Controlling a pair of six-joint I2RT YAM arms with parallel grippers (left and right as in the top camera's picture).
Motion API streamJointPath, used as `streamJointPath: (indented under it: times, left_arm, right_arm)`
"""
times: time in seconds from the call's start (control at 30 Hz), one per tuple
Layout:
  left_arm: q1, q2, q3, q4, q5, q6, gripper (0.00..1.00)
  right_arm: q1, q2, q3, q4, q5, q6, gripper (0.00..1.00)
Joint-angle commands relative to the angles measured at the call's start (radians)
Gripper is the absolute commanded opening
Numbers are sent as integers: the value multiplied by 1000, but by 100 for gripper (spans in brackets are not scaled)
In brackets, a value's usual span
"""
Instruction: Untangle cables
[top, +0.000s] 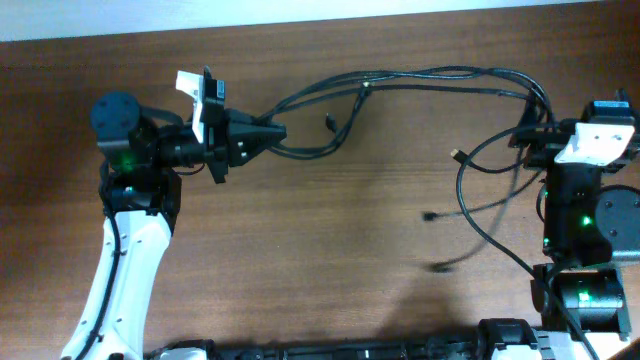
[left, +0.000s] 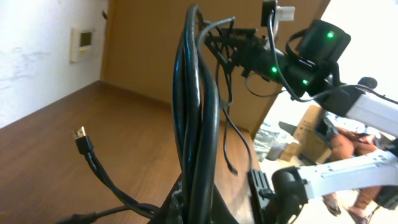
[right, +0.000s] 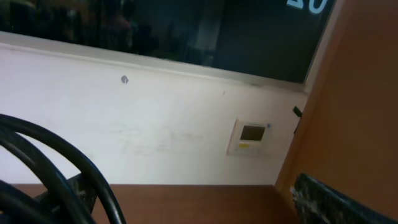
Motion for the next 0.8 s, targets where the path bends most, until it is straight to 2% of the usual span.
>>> streamJointPath:
  times: [0.0, 0.1, 0.2, 0.33, 0.43, 0.57, 0.77]
  left_arm:
    - [10, -20, 5, -57, -210, -28, 0]
    - [10, -20, 5, -157, -358, -29, 0]
    - [10, -20, 5, -215, -445, -55, 0]
    - [11, -20, 5, -203, -512, -134, 0]
    - [11, -21, 5, -202, -560, -187, 0]
    - [11, -23, 5, -195, -588, -268, 0]
    - [11, -67, 6, -111, -612, -275, 0]
  right_arm:
    - [-11, -5, 16, -112, -29, 10, 99]
    - [-11, -5, 16, -224, -108, 10, 99]
    - [-11, -5, 16, -286, -214, 9, 99]
    - [-11, -5, 16, -292, -533, 10, 99]
    - [-11, -5, 16, -292, -694, 10, 99]
    - [-11, -5, 16, -291, -737, 10, 99]
    - [-11, -5, 65, -292, -955, 10, 99]
